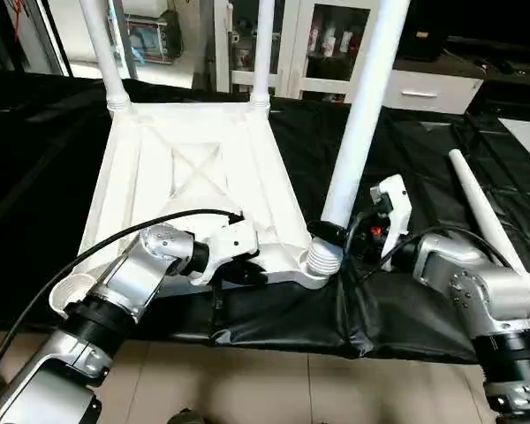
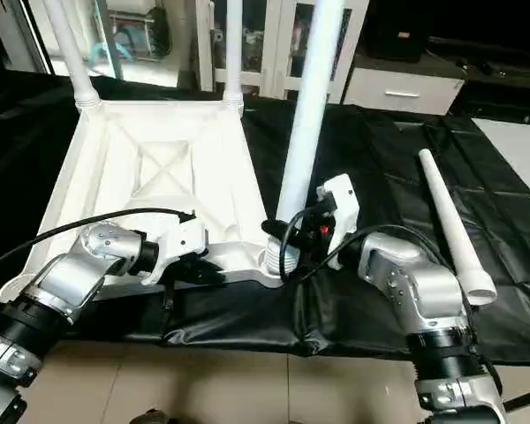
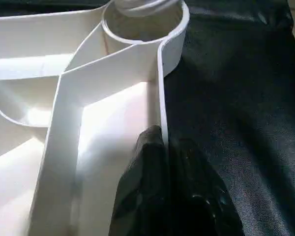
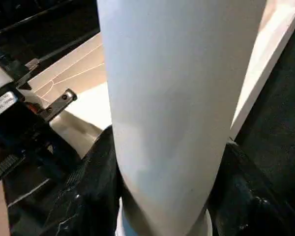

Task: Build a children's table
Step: Insert table leg to table base

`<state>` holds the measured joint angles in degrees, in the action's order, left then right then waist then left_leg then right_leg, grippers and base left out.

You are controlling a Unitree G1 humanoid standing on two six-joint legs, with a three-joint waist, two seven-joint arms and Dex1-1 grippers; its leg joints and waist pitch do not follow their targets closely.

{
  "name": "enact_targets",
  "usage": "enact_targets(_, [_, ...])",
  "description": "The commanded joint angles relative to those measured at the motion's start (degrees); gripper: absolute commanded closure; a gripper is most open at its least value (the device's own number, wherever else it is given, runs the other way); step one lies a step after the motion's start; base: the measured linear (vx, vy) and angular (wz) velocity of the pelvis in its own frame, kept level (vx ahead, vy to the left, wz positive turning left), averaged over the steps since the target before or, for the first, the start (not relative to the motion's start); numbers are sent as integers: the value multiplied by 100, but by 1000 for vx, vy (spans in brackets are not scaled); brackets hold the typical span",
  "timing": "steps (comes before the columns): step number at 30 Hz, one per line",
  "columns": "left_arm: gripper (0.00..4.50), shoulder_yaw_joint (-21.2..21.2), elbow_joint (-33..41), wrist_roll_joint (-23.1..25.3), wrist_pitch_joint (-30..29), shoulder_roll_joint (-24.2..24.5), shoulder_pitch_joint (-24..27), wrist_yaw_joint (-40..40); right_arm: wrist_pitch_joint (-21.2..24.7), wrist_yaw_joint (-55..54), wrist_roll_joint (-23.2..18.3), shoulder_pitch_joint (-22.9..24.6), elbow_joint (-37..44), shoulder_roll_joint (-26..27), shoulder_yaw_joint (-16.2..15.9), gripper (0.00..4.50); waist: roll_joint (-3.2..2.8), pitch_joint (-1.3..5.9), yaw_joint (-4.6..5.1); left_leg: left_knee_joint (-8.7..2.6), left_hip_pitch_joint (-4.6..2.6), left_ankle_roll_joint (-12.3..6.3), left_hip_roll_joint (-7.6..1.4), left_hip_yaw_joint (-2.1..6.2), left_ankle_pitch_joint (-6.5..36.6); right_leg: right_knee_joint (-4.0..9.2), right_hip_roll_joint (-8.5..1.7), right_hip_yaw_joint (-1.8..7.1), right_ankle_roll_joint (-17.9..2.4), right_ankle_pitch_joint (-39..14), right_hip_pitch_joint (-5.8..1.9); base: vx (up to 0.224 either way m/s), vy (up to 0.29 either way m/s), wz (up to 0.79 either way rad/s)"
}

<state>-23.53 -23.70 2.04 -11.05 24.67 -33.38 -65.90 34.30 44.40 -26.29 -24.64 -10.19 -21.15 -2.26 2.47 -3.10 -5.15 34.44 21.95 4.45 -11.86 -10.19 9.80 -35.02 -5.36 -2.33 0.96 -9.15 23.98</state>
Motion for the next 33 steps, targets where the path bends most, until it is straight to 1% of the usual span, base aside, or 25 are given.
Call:
enact_targets(1, [445, -131, 137, 53, 0, -31, 53, -17, -175, 94, 75, -97, -111, -8, -1, 259, 48, 370, 39, -484, -119, 199, -90, -5, 1768, 472, -230, 142, -811, -2218, -192, 0, 0, 0])
enact_targets(3, [445, -128, 148, 64, -3, -30, 62, -13, -207, 135, 86, -109, -155, -4, -30, 259, 38, 375, 35, -486, -119, 191, -97, 0, 1730, 459, -229, 141, -828, -2136, -195, 0, 0, 0])
enact_targets(5, [445, -120, 167, 78, -9, -20, 81, -4, -258, 209, 119, -110, -228, 15, -106, 259, 51, 378, 32, -483, -108, 159, -95, -8, 1635, 439, -216, 145, -868, -1963, -203, 0, 0, 0])
enact_targets(6, [445, -118, 161, 87, -1, -16, 81, 0, -272, 231, 131, -111, -257, 31, -123, 259, 46, 382, 26, -480, -112, 155, -97, -10, 1609, 436, -222, 147, -880, -1924, -205, 0, 0, 0])
enact_targets(7, [445, -115, 156, 100, 7, -13, 83, 4, -305, 263, 155, -117, -305, 54, -136, 259, 60, 381, 29, -479, -106, 141, -98, -13, 1583, 429, -220, 146, -899, -1883, -204, 0, 0, 0])
enact_targets(9, [445, -113, 154, 114, 8, -9, 87, 4, -390, 297, 203, -136, -407, 90, -162, 259, 60, 382, 26, -477, -113, 138, -97, -17, 1567, 428, -224, 146, -917, -1882, -200, 0, 0, 0])
enact_targets(11, [445, -112, 154, 119, 7, -8, 84, 6, -445, 302, 232, -158, -475, 106, -177, 259, 58, 375, 32, -483, -111, 152, -97, -13, 1639, 437, -227, 143, -911, -1973, -197, 0, 0, 0])
enact_targets(12, [445, -111, 159, 125, 0, -4, 82, 6, -504, 311, 254, -193, -553, 127, -194, 259, 78, 371, 36, -487, -108, 158, -95, -10, 1678, 446, -227, 141, -875, -2068, -204, 0, 0, 0])
enact_targets(13, [445, -111, 162, 130, -6, 2, 81, 5, -528, 323, 269, -219, -594, 136, -212, 259, 58, 369, 33, -492, -117, 169, -98, -4, 1724, 454, -233, 142, -853, -2145, -193, 0, 0, 0])
enact_targets(14, [445, -112, 162, 139, -12, 11, 77, 3, -587, 367, 333, -261, -659, 136, -274, 259, 61, 363, 47, -495, -115, 191, -97, 2, 1797, 461, -229, 137, -835, -2221, -188, 0, 0, 0])
enact_targets(15, [445, -112, 162, 141, -13, 12, 76, 4, -600, 376, 349, -269, -674, 138, -285, 259, 67, 365, 52, -495, -112, 195, -94, 3, 1808, 463, -227, 137, -824, -2240, -194, 0, 0, 0])
enact_targets(16, [445, -109, 166, 147, -15, 20, 80, 7, -632, 396, 390, -286, -714, 150, -303, 259, 86, 361, 51, -496, -114, 197, -99, 2, 1822, 470, -232, 141, -807, -2269, -186, 0, 0, 0])
enact_targets(19, [445, -103, 180, 150, -22, 32, 90, 9, -689, 419, 468, -306, -772, 153, -338, 259, 83, 362, 52, -499, -119, 202, -101, 6, 1841, 469, -230, 142, -796, -2269, -179, 0, 0, 0])
enact_targets(20, [445, -100, 185, 154, -26, 37, 95, 10, -761, 430, 511, -324, -852, 156, -359, 259, 94, 364, 56, -501, -114, 211, -101, 11, 1876, 472, -233, 138, -786, -2306, -182, 0, 0, 0])
enact_targets(22, [445, -98, 185, 157, -26, 39, 97, 10, -791, 436, 524, -334, -897, 167, -357, 259, 92, 363, 59, -498, -121, 211, -100, 9, 1915, 479, -233, 141, -792, -2326, -169, 0, 0, 0])
enact_targets(23, [445, -93, 191, 158, -25, 48, 103, 6, -812, 438, 535, -340, -928, 180, -357, 259, 105, 362, 57, -500, -125, 209, -102, 10, 1932, 482, -231, 138, -790, -2346, -170, 0, 0, 0])
enact_targets(24, [445, -92, 191, 158, -25, 51, 104, 6, -815, 439, 536, -341, -935, 183, -358, 259, 103, 360, 55, -499, -127, 207, -101, 9, 1947, 483, -231, 139, -789, -2364, -166, 0, 0, 0])
enact_targets(25, [445, -86, 192, 164, -23, 65, 109, 7, -835, 458, 546, -344, -976, 203, -362, 259, 93, 358, 56, -503, -127, 210, -101, 14, 1967, 483, -231, 138, -785, -2385, -166, 0, 0, 0])
enact_targets(26, [445, -83, 193, 165, -24, 73, 111, 5, -834, 469, 542, -338, -987, 216, -356, 259, 105, 358, 64, -509, -119, 221, -102, 20, 2003, 487, -231, 134, -769, -2430, -169, 0, 0, 0])
enact_targets(29, [445, -72, 175, 166, -20, 71, 103, 15, -822, 451, 524, -309, -1012, 241, -295, 259, 104, 359, 64, -506, -122, 221, -101, 22, 2022, 494, -238, 136, -756, -2467, -163, 0, 0, 0])
enact_targets(31, [445, -55, 115, 179, -2, 58, 71, 44, -849, 360, 438, -235, -1070, 296, -107, 259, 105, 359, 68, -507, -122, 219, -102, 21, 2033, 494, -235, 138, -760, -2464, -159, 0, 0, 0])
enact_targets(33, [445, -45, 94, 186, 4, 51, 59, 63, -859, 314, 398, -205, -1084, 321, -32, 259, 104, 358, 69, -510, -129, 228, -103, 24, 2069, 500, -235, 135, -758, -2501, -152, 0, 0, 0])
